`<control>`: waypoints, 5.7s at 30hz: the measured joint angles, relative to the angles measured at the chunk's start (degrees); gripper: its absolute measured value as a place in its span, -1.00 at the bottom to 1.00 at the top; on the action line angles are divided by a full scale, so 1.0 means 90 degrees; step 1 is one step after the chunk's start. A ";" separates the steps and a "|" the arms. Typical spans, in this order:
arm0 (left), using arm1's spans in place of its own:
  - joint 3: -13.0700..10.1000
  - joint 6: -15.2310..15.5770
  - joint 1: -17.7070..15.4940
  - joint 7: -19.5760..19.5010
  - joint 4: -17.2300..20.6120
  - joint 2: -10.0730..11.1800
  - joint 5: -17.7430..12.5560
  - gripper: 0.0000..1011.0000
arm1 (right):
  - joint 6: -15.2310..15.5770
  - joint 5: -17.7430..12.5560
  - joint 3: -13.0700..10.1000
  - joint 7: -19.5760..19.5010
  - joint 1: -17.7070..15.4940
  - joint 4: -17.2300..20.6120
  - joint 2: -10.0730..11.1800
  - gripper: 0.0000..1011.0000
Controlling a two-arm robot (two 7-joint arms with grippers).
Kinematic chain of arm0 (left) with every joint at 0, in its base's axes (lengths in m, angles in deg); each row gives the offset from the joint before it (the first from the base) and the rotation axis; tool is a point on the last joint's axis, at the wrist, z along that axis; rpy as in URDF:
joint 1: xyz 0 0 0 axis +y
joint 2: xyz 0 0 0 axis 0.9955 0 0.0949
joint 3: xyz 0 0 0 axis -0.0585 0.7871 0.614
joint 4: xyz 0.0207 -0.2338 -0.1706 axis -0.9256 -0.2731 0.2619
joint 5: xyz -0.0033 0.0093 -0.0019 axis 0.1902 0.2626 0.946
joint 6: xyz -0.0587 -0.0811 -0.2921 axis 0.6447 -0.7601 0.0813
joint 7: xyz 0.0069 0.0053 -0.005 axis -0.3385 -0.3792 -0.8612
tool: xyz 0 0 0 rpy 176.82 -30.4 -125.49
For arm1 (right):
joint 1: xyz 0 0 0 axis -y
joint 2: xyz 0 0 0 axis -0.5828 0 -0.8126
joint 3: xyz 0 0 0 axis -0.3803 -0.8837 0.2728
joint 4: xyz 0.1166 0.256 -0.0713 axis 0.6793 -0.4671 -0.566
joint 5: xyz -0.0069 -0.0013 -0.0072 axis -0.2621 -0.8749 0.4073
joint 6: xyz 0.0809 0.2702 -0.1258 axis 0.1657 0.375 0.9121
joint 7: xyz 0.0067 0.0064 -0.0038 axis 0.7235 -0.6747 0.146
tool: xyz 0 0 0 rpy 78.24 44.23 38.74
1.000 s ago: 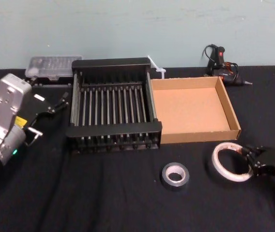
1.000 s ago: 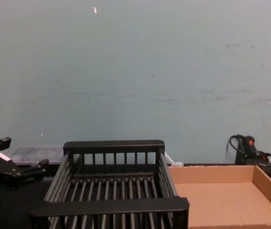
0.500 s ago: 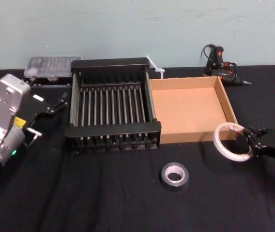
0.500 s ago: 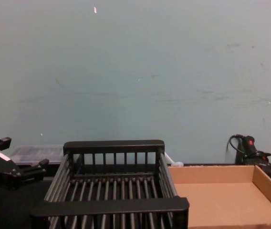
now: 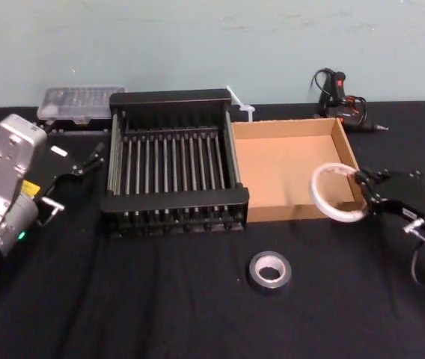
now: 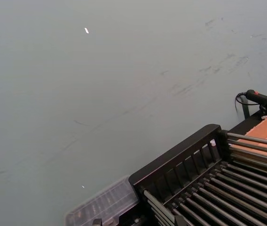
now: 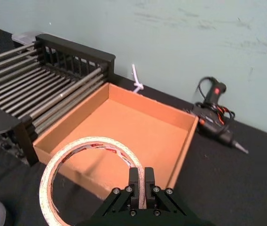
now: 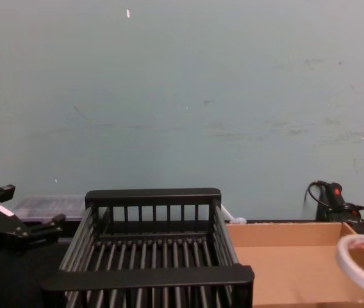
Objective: Pick up the white tape and place it into the black box , Pick up the silver tape and place it into the brown box.
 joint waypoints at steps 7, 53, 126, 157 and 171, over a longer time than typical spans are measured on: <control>0.0000 0.0000 0.0001 0.0000 0.0000 0.0000 0.0000 0.98 | -0.0129 0.0250 0.0297 0.0151 0.0486 -0.0259 -0.0188 -0.85; 0.0000 0.0000 0.0000 0.0000 0.0000 0.0000 0.0000 0.98 | -0.0569 0.1174 0.1898 0.0844 0.2832 -0.2079 -0.1534 -0.85; 0.0000 0.0000 0.0000 0.0000 0.0000 0.0000 0.0000 0.98 | -0.0683 0.1293 0.1962 0.0814 0.3024 -0.2214 -0.1749 0.98; 0.0000 0.0000 0.0000 0.0000 0.0000 0.0000 0.0000 0.98 | -0.0238 0.0350 0.1154 0.1245 0.0695 0.0437 0.0373 0.98; 0.0000 0.0000 0.0000 0.0000 0.0000 0.0000 0.0000 0.98 | 0.0194 -0.0044 0.1313 0.1426 0.0344 0.0623 0.0811 0.98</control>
